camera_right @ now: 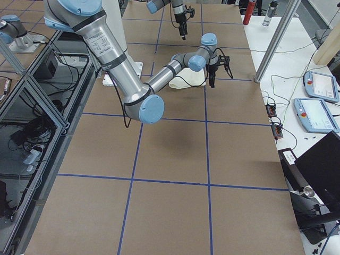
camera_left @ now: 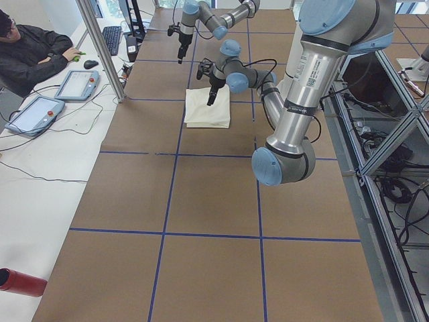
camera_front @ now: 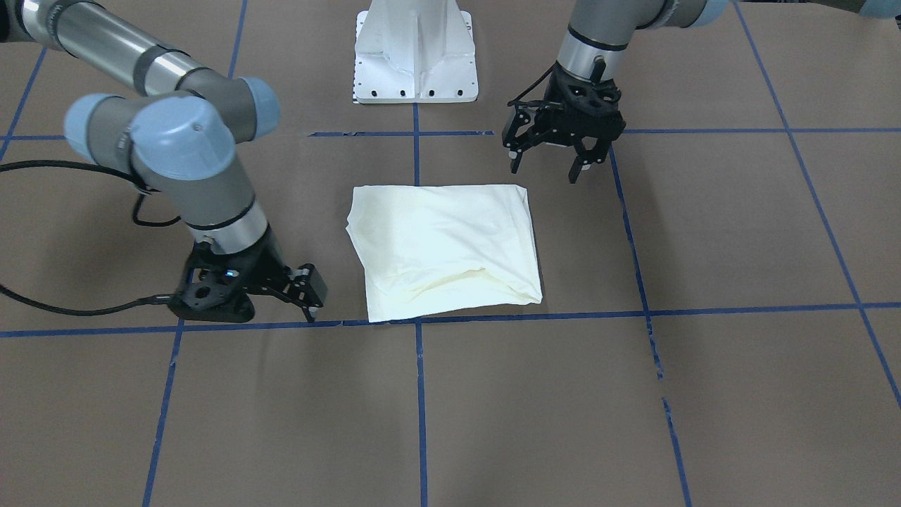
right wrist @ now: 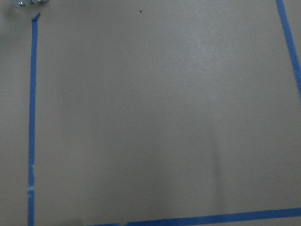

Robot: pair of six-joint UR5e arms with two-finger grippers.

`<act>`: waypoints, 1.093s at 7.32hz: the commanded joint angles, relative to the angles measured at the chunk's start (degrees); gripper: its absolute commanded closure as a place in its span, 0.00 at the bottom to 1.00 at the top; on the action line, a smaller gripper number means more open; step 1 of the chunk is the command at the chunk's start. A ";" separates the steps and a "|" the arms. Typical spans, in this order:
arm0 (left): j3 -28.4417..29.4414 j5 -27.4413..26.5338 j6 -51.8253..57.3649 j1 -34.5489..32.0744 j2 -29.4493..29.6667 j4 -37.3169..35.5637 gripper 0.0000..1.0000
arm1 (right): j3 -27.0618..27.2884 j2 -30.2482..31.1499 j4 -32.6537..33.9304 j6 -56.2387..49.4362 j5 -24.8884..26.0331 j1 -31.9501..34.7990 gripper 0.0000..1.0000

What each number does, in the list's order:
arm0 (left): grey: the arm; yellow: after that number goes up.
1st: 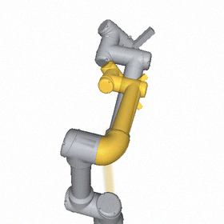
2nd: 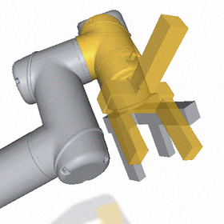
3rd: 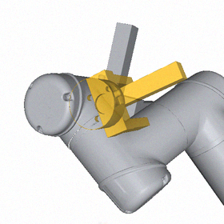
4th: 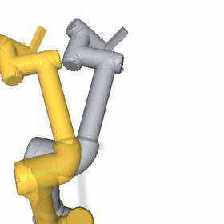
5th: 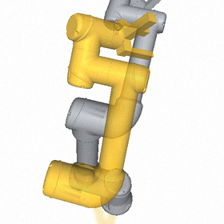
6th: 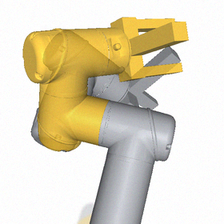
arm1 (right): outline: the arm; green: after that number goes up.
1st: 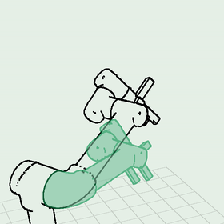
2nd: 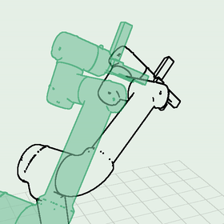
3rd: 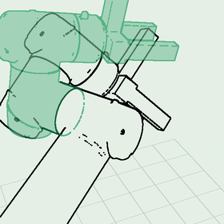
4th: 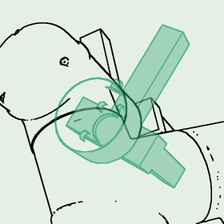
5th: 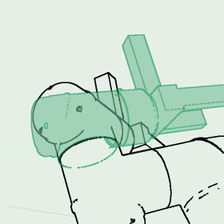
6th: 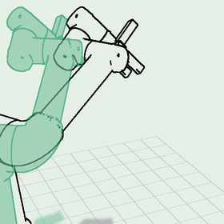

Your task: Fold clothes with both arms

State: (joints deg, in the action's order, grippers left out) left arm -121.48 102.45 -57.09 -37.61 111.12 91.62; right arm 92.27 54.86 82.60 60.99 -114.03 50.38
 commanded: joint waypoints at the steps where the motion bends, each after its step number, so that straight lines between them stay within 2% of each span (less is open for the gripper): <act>1: -5.59 6.06 18.49 -11.20 -7.97 -4.16 0.00 | 12.62 8.20 14.89 -21.33 -7.85 10.39 0.00; 2: -5.78 8.53 29.12 -17.78 -12.03 -4.16 0.00 | 15.54 11.64 19.83 -31.70 -10.39 15.48 0.00; 3: -5.26 11.34 42.01 -25.85 -15.98 -4.08 0.00 | 17.14 16.11 21.88 -41.64 -12.94 21.02 0.00; 5: -1.59 16.88 65.24 -42.46 -21.80 -3.99 0.00 | 17.16 25.16 21.90 -60.45 -16.64 31.39 0.00; 7: 6.31 21.71 79.09 -54.80 -24.71 -3.12 0.00 | 16.72 34.30 21.38 -70.62 -17.27 37.13 0.00; 8: 7.04 22.61 78.80 -57.20 -27.86 -3.02 0.00 | 18.20 42.44 18.94 -70.83 -17.54 38.29 0.00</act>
State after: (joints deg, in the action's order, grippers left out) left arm -116.82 123.03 18.47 -90.01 86.42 88.25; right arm 109.43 88.94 103.44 -7.24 -131.17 86.35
